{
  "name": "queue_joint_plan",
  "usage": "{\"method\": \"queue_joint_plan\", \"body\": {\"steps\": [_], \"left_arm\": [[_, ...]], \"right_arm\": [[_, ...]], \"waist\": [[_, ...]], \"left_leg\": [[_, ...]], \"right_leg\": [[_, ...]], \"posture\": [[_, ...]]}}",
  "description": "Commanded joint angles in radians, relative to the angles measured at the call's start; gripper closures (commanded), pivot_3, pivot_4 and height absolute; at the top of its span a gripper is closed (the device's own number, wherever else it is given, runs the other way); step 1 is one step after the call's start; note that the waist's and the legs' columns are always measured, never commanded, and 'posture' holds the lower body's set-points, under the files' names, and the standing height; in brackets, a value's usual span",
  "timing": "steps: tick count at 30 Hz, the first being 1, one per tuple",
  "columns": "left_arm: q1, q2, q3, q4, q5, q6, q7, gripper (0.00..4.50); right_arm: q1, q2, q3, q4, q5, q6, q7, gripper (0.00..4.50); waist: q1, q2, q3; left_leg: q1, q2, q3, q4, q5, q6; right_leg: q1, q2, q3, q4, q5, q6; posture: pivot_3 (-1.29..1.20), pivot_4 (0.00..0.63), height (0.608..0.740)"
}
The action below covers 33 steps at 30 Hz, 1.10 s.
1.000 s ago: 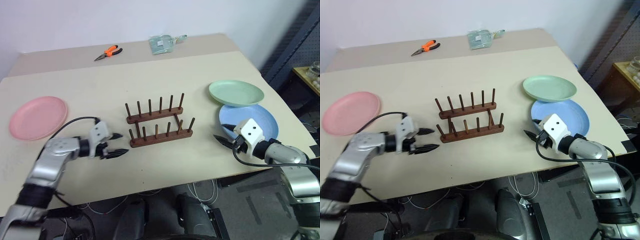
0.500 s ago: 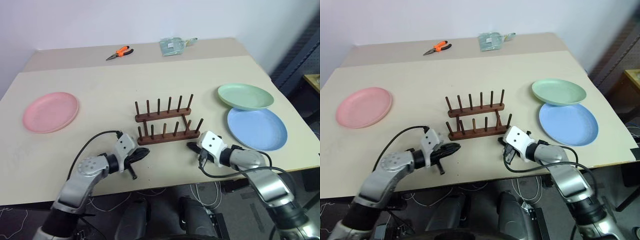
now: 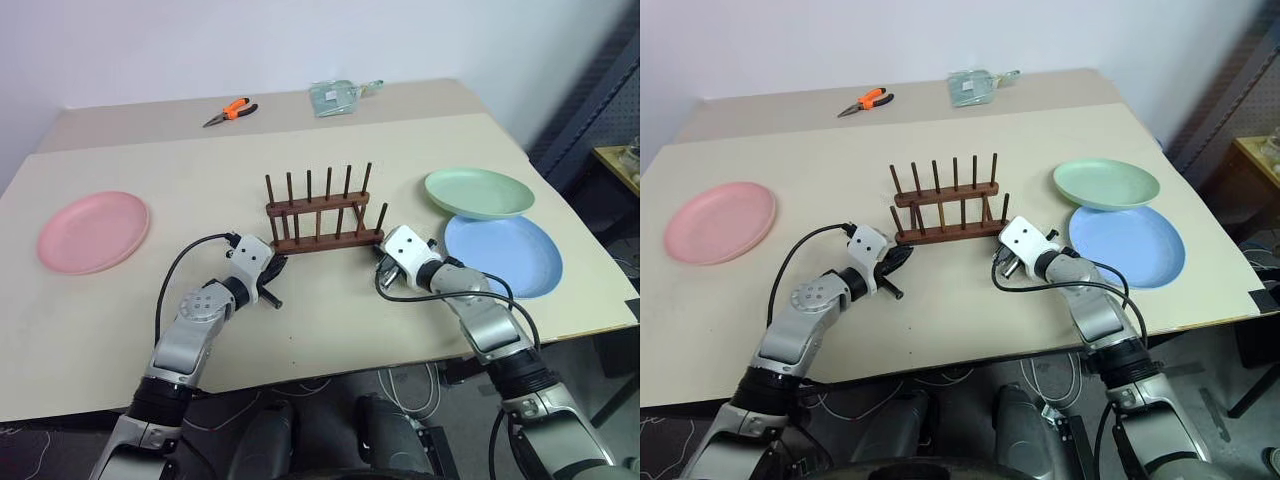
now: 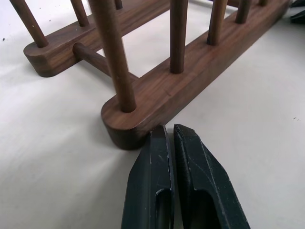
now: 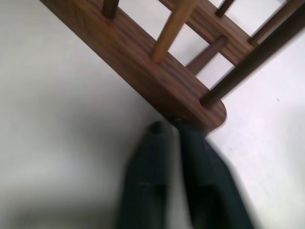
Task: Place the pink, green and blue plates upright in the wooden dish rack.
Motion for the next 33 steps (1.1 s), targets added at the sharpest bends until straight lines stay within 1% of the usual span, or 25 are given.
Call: {"method": "queue_joint_plan", "body": {"steps": [1, 2, 3, 4, 5, 6, 7, 8, 9, 10, 11, 13, 14, 16, 19, 21, 24, 25, 27, 30, 32, 33], "left_arm": [[0.146, 0.085, 0.137, -0.146, -0.140, 0.060, -0.114, 3.53], [0.171, 0.089, 0.213, -0.198, -0.218, 0.086, -0.127, 3.08], [0.183, 0.090, 0.262, -0.225, -0.269, 0.106, -0.126, 2.52], [0.178, 0.082, 0.333, -0.228, -0.313, 0.111, -0.098, 2.03], [0.151, 0.069, 0.422, -0.203, -0.345, 0.117, -0.030, 1.50], [0.116, 0.056, 0.496, -0.173, -0.353, 0.111, 0.049, 0.97], [0.077, 0.045, 0.559, -0.140, -0.342, 0.103, 0.142, 0.52], [0.052, 0.038, 0.592, -0.120, -0.330, 0.099, 0.201, 0.52], [0.014, 0.032, 0.634, -0.090, -0.303, 0.098, 0.296, 0.52], [-0.031, 0.027, 0.703, -0.050, -0.284, 0.094, 0.414, 0.52], [-0.062, 0.024, 0.750, -0.025, -0.273, 0.092, 0.494, 0.52], [-0.125, -0.001, 0.876, 0.021, -0.304, 0.165, 0.685, 0.52], [-0.141, -0.008, 0.908, 0.032, -0.319, 0.198, 0.735, 0.52], [-0.169, -0.031, 0.969, 0.041, -0.382, 0.239, 0.786, 0.52], [-0.199, -0.050, 1.021, 0.046, -0.461, 0.296, 0.823, 0.52], [-0.224, -0.057, 1.053, 0.080, -0.534, 0.346, 0.834, 0.52], [-0.264, -0.056, 1.096, 0.147, -0.615, 0.365, 0.844, 0.52], [-0.275, -0.053, 1.102, 0.170, -0.629, 0.362, 0.845, 0.75], [-0.297, -0.047, 1.110, 0.207, -0.650, 0.351, 0.853, 1.39], [-0.319, -0.050, 1.123, 0.231, -0.684, 0.338, 0.889, 2.93], [-0.329, -0.059, 1.119, 0.225, -0.706, 0.330, 0.904, 4.03], [-0.329, -0.060, 1.113, 0.219, -0.713, 0.328, 0.905, 4.44]], "right_arm": [[0.060, -0.063, -0.046, -0.224, 0.121, 0.020, 0.148, 2.23], [0.073, -0.080, -0.056, -0.294, 0.164, 0.043, 0.187, 1.73], [0.080, -0.089, -0.063, -0.335, 0.190, 0.063, 0.207, 1.15], [0.084, -0.099, -0.066, -0.374, 0.206, 0.078, 0.221, 0.67], [0.086, -0.109, -0.066, -0.405, 0.220, 0.088, 0.238, 0.15], [0.085, -0.116, -0.062, -0.426, 0.226, 0.091, 0.251, 0.00], [0.082, -0.119, -0.058, -0.439, 0.230, 0.091, 0.260, 0.00], [0.080, -0.120, -0.056, -0.446, 0.233, 0.092, 0.265, 0.00], [0.076, -0.117, -0.053, -0.451, 0.239, 0.094, 0.270, 0.00], [0.067, -0.108, -0.046, -0.444, 0.243, 0.094, 0.272, 0.00], [0.060, -0.101, -0.042, -0.440, 0.246, 0.095, 0.274, 0.00], [0.041, -0.088, -0.019, -0.407, 0.220, 0.068, 0.269, 0.00], [0.036, -0.085, -0.013, -0.399, 0.213, 0.062, 0.267, 0.00], [0.031, -0.079, -0.010, -0.395, 0.214, 0.058, 0.268, 0.00], [0.029, -0.079, -0.010, -0.391, 0.214, 0.052, 0.271, 0.00], [0.032, -0.080, -0.013, -0.391, 0.210, 0.048, 0.267, 0.00], [0.035, -0.079, -0.015, -0.395, 0.203, 0.045, 0.256, 0.00], [0.038, -0.078, -0.016, -0.398, 0.201, 0.045, 0.252, 0.00], [0.044, -0.079, -0.020, -0.402, 0.193, 0.040, 0.240, 0.00], [0.050, -0.086, -0.029, -0.406, 0.184, 0.036, 0.225, 0.00], [0.046, -0.094, -0.049, -0.414, 0.199, 0.058, 0.226, 0.00], [0.044, -0.096, -0.057, -0.418, 0.209, 0.071, 0.229, 0.00]], "waist": [[-0.011, 0.000, 0.000], [-0.020, 0.000, 0.000], [-0.023, 0.001, 0.001], [-0.023, 0.001, 0.002], [-0.021, 0.000, 0.003], [-0.017, 0.000, 0.003], [-0.009, -0.001, 0.003], [-0.004, -0.002, 0.003], [-0.001, -0.002, 0.003], [0.001, -0.002, 0.003], [0.003, -0.002, 0.003], [0.003, -0.003, 0.003], [0.003, -0.003, 0.002], [0.003, -0.004, 0.002], [0.008, -0.007, 0.003], [0.009, -0.010, 0.003], [0.006, -0.011, 0.003], [0.005, -0.011, 0.003], [0.003, -0.011, 0.003], [0.003, -0.011, 0.003], [0.003, -0.011, 0.003], [0.004, -0.011, 0.003]], "left_leg": [[0.000, 0.000, 0.000, -0.001, 0.000, 0.000], [-0.001, 0.001, 0.001, -0.002, -0.001, 0.001], [-0.002, 0.002, 0.001, -0.003, -0.001, 0.001], [-0.002, 0.002, 0.001, -0.005, -0.002, 0.002], [-0.003, 0.002, 0.000, -0.005, -0.001, 0.002], [-0.003, 0.002, -0.001, -0.005, -0.001, 0.001], [-0.003, 0.002, -0.003, -0.003, -0.001, 0.001], [-0.003, 0.002, -0.005, -0.002, -0.001, 0.001], [-0.003, 0.002, -0.005, -0.001, -0.002, 0.001], [-0.004, 0.002, -0.005, -0.001, -0.002, 0.001], [-0.003, 0.000, -0.005, -0.001, -0.002, 0.001], [-0.004, 0.000, -0.005, 0.000, -0.002, 0.000], [-0.004, -0.001, -0.004, 0.001, -0.003, -0.002], [-0.004, -0.001, -0.004, 0.001, -0.005, -0.004], [-0.005, -0.001, -0.005, 0.001, -0.005, -0.004], [-0.005, -0.001, -0.005, 0.002, -0.005, -0.004], [-0.005, -0.001, -0.005, 0.002, -0.005, -0.004], [-0.005, -0.001, -0.005, 0.002, -0.005, -0.004], [-0.004, -0.001, -0.005, 0.002, -0.005, -0.004], [-0.004, -0.001, -0.005, 0.001, -0.005, -0.004], [-0.004, -0.001, -0.005, 0.001, -0.005, -0.005], [-0.004, -0.001, -0.005, 0.001, -0.005, -0.005]], "right_leg": [[-0.001, 0.000, 0.000, 0.000, 0.000, 0.000], [-0.004, 0.001, 0.001, 0.000, 0.000, 0.000], [-0.006, 0.001, 0.001, 0.001, -0.001, 0.002], [-0.007, 0.000, 0.001, 0.002, -0.001, 0.004], [-0.008, 0.000, 0.001, 0.002, -0.001, 0.004], [-0.008, 0.000, 0.000, 0.002, -0.001, 0.003], [-0.007, 0.001, -0.002, 0.002, -0.003, 0.005], [-0.006, 0.001, -0.003, 0.002, -0.003, 0.005], [-0.005, 0.002, -0.004, 0.002, -0.003, 0.005], [-0.005, 0.001, -0.004, 0.001, -0.003, 0.005], [-0.004, 0.000, -0.004, 0.001, -0.003, 0.005], [-0.004, -0.001, -0.004, 0.000, -0.001, 0.009], [-0.004, -0.001, -0.003, 0.000, 0.000, 0.008], [-0.004, -0.001, -0.003, 0.000, 0.000, 0.008], [-0.004, -0.001, -0.003, 0.001, 0.000, 0.008], [-0.004, 0.000, -0.003, 0.001, 0.000, 0.008], [-0.004, 0.000, -0.004, 0.001, 0.000, 0.008], [-0.004, 0.000, -0.004, 0.001, 0.000, 0.008], [-0.004, 0.000, -0.004, 0.001, -0.001, 0.008], [-0.004, 0.000, -0.003, 0.001, 0.000, 0.008], [-0.004, 0.000, -0.003, 0.001, 0.000, 0.008], [-0.004, 0.000, -0.003, 0.001, 0.000, 0.008]], "posture": [[0.00, 0.150, 0.739], [0.00, 0.150, 0.739], [0.00, 0.150, 0.739], [0.00, 0.150, 0.739], [0.00, 0.150, 0.739], [0.00, 0.150, 0.739], [0.00, 0.150, 0.739], [0.00, 0.150, 0.739], [0.00, 0.150, 0.739], [0.00, 0.150, 0.739], [0.00, 0.150, 0.739], [0.00, 0.150, 0.739], [0.00, 0.150, 0.739], [0.00, 0.150, 0.739], [0.00, 0.150, 0.739], [0.00, 0.150, 0.739], [0.00, 0.150, 0.739], [0.00, 0.150, 0.739], [0.00, 0.150, 0.739], [0.00, 0.150, 0.739], [0.00, 0.150, 0.739], [0.00, 0.150, 0.739]]}}
